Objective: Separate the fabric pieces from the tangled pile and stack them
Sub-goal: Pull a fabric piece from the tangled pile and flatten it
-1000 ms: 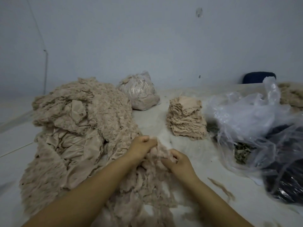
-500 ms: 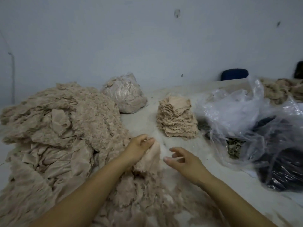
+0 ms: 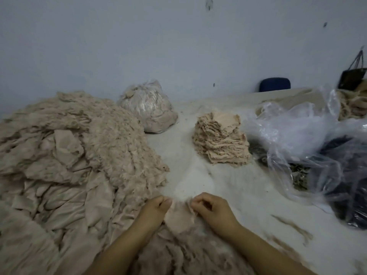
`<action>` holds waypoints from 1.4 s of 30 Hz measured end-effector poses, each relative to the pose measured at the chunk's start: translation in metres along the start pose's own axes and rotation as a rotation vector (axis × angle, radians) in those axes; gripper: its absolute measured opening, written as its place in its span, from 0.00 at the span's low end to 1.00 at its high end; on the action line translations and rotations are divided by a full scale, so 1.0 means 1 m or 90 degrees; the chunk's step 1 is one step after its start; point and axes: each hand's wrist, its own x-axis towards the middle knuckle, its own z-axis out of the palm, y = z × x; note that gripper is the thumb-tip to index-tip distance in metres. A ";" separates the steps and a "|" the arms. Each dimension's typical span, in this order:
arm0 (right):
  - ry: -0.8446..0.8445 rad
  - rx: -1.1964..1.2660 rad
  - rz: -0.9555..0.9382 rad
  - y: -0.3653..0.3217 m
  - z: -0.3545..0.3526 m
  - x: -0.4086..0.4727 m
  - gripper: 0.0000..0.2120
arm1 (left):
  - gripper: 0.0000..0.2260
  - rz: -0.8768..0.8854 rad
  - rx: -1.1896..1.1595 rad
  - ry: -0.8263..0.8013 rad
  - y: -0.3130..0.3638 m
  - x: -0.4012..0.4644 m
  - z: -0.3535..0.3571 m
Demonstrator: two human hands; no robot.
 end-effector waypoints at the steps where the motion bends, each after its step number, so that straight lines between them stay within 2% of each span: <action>1: -0.017 -0.010 -0.004 0.001 0.005 -0.012 0.09 | 0.14 0.001 -0.006 -0.016 -0.004 -0.009 -0.010; 4: 0.018 0.025 0.005 -0.002 0.012 -0.027 0.09 | 0.14 -0.026 -0.144 -0.075 -0.002 -0.028 -0.030; 6: 0.076 0.144 0.086 -0.010 0.006 -0.025 0.09 | 0.13 -0.053 -0.243 -0.027 0.008 -0.027 -0.031; 7: 0.061 0.170 0.118 -0.013 -0.001 -0.023 0.10 | 0.12 -0.060 -0.279 0.016 0.015 -0.023 -0.028; 10: -0.141 0.109 0.120 -0.017 -0.031 -0.022 0.10 | 0.11 -0.044 -0.310 0.138 0.037 -0.002 -0.010; 12: -0.227 0.045 0.122 -0.015 -0.058 -0.025 0.09 | 0.09 -0.030 -0.289 0.197 0.045 0.009 0.000; 15: -0.289 -0.064 0.156 -0.018 -0.092 -0.024 0.02 | 0.08 0.063 -0.194 0.154 0.050 0.014 0.011; 17: -0.213 -0.054 0.156 -0.022 -0.093 -0.020 0.20 | 0.10 0.141 -0.128 0.102 0.061 0.015 0.020; 18: -0.177 0.016 0.158 -0.025 -0.086 -0.017 0.29 | 0.12 0.165 -0.095 0.098 0.066 0.016 0.027; 19: -0.164 0.107 0.159 -0.029 -0.076 -0.014 0.33 | 0.13 0.179 -0.070 0.100 0.070 0.017 0.034; 20: -0.166 0.196 0.153 -0.029 -0.063 -0.012 0.32 | 0.13 0.194 -0.060 0.103 0.072 0.018 0.041; 21: -0.156 0.267 0.149 -0.029 -0.051 -0.010 0.28 | 0.14 0.207 -0.062 0.106 0.074 0.019 0.047; 24: -0.036 0.319 0.129 -0.021 -0.040 0.002 0.07 | 0.18 0.213 -0.083 0.156 0.072 0.027 0.051; 26: 0.040 0.341 0.130 -0.013 -0.045 0.013 0.10 | 0.18 0.198 -0.059 0.228 0.067 0.037 0.042; 28: 0.093 0.351 0.147 -0.006 -0.050 0.023 0.11 | 0.17 0.172 -0.025 0.242 0.061 0.045 0.039; 30: 0.119 0.254 0.150 0.001 -0.054 0.033 0.10 | 0.13 0.127 0.061 0.183 0.057 0.051 0.042; 32: 0.144 0.010 0.137 0.007 -0.061 0.042 0.08 | 0.11 0.088 0.120 0.105 0.057 0.048 0.036; 33: 0.178 -0.118 0.124 0.007 -0.064 0.042 0.07 | 0.11 0.104 0.149 0.062 0.058 0.041 0.026; 34: 0.216 -0.179 0.090 0.006 -0.066 0.038 0.08 | 0.12 0.155 0.195 0.018 0.057 0.030 0.011; 36: 0.225 -0.138 -0.042 0.004 -0.058 0.016 0.05 | 0.15 0.295 0.291 -0.071 0.043 0.004 -0.024; 37: 0.173 -0.117 -0.112 0.005 -0.050 0.001 0.05 | 0.18 0.344 0.338 -0.112 0.032 -0.013 -0.039; 39: 0.005 -0.162 -0.186 0.008 -0.031 -0.029 0.10 | 0.25 0.384 0.442 -0.169 0.003 -0.044 -0.052; 40: -0.065 -0.204 -0.208 0.010 -0.026 -0.038 0.13 | 0.26 0.416 0.493 -0.167 -0.012 -0.052 -0.050; 42: -0.111 -0.274 -0.234 0.010 -0.022 -0.043 0.18 | 0.19 0.450 0.500 -0.098 -0.030 -0.054 -0.031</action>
